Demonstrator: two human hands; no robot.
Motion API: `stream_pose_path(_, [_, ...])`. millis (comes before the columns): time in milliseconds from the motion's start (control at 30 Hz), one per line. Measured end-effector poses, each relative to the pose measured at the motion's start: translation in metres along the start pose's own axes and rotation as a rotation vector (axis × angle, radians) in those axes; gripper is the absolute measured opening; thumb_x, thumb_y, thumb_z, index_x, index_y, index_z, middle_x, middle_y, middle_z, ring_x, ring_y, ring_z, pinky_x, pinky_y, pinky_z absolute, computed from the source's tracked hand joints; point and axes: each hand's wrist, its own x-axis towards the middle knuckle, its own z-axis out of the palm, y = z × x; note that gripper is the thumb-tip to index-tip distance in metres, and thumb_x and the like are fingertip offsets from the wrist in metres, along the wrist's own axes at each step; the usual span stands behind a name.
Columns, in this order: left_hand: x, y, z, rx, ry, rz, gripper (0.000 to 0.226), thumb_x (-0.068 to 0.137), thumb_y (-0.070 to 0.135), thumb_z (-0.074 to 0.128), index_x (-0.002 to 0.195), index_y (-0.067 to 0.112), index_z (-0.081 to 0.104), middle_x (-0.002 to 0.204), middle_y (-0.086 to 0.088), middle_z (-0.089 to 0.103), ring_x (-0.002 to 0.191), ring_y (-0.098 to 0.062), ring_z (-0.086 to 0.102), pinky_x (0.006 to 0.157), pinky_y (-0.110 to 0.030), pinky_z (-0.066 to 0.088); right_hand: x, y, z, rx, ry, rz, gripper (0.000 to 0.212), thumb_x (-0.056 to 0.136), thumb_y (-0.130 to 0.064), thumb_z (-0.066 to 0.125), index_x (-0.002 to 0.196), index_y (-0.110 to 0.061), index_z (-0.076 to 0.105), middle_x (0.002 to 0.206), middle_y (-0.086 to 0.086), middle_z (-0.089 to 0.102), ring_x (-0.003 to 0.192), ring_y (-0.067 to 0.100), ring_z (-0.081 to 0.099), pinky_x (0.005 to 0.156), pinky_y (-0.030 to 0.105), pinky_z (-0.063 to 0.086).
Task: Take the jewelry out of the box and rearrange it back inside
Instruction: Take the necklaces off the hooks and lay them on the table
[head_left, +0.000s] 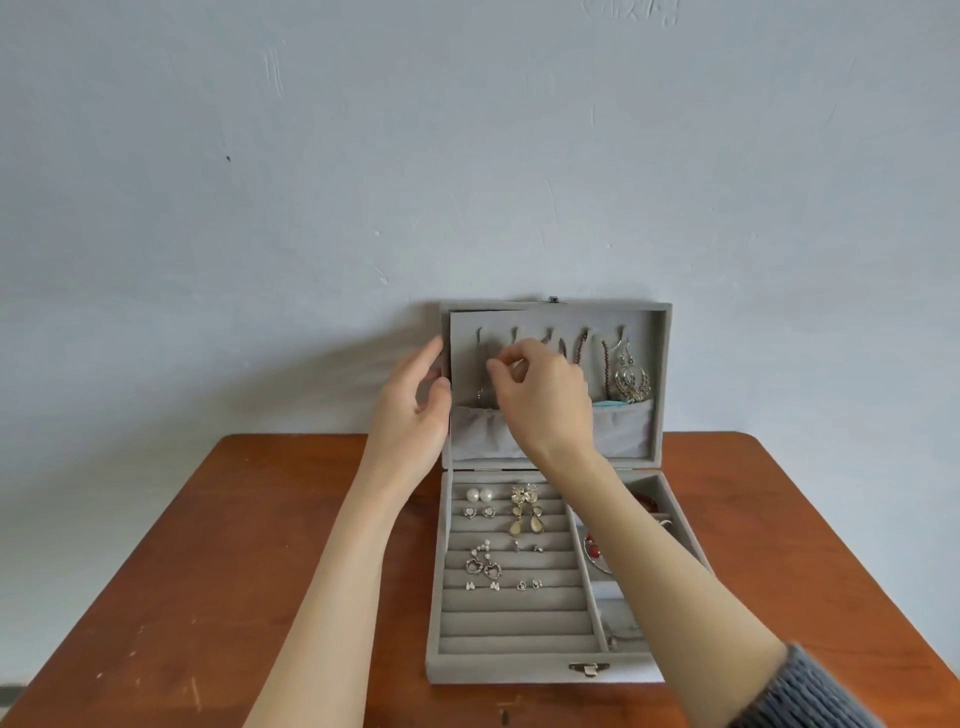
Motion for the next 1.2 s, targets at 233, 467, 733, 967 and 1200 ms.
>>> stream_pose_path(233, [-0.001, 0.003, -0.002, -0.056, -0.017, -0.015, 0.044, 0.098, 0.005, 0.035, 0.139, 0.019, 0.039, 0.141, 0.009, 0.042, 0.125, 0.003, 0.038, 0.099, -0.008, 0.029, 0.004, -0.011, 0.009, 0.023, 0.049, 0.121, 0.018, 0.091, -0.030, 0.053, 0.092, -0.017, 0.065, 0.092, 0.005, 0.070, 0.095, 0.027, 0.060, 0.070, 0.029, 0.037])
stream_pose_path(467, [0.001, 0.002, -0.001, -0.033, -0.017, -0.011, 0.044, 0.098, 0.006, 0.034, 0.140, 0.018, 0.038, 0.145, 0.007, 0.039, 0.125, 0.005, 0.035, 0.096, -0.002, 0.027, 0.007, -0.014, 0.016, 0.027, 0.050, 0.142, 0.018, 0.091, -0.024, 0.050, 0.088, -0.016, 0.066, 0.087, 0.008, 0.071, 0.088, 0.028, 0.062, 0.068, 0.028, 0.040])
stream_pose_path(733, [-0.001, 0.002, -0.003, 0.004, 0.001, 0.026, 0.041, 0.099, 0.010, 0.036, 0.139, 0.020, 0.040, 0.140, 0.009, 0.044, 0.121, 0.008, 0.035, 0.093, 0.001, 0.026, 0.011, -0.013, 0.007, 0.090, 0.076, 0.085, 0.014, 0.089, -0.021, 0.050, 0.082, -0.017, 0.061, 0.072, 0.005, 0.064, 0.077, 0.025, 0.056, 0.067, 0.030, 0.038])
stream_pose_path(967, [0.002, 0.004, 0.000, 0.177, 0.148, 0.186, 0.035, 0.095, 0.008, 0.044, 0.128, 0.019, 0.052, 0.124, 0.003, 0.054, 0.112, -0.005, 0.048, 0.088, -0.003, 0.036, 0.025, -0.010, -0.012, 0.257, 0.117, -0.037, 0.014, 0.089, -0.014, 0.054, 0.075, -0.014, 0.057, 0.050, -0.008, 0.043, 0.051, 0.010, 0.039, 0.062, 0.027, 0.035])
stream_pose_path(1200, [0.025, 0.025, 0.014, 0.464, 0.264, 0.403, 0.028, 0.087, 0.009, 0.058, 0.114, 0.013, 0.065, 0.102, -0.009, 0.054, 0.098, -0.025, 0.042, 0.085, -0.015, 0.027, 0.030, -0.012, -0.032, 0.381, -0.016, -0.118, 0.012, 0.086, -0.013, 0.059, 0.075, -0.015, 0.060, 0.058, -0.007, 0.040, 0.055, 0.007, 0.037, 0.060, 0.020, 0.034])
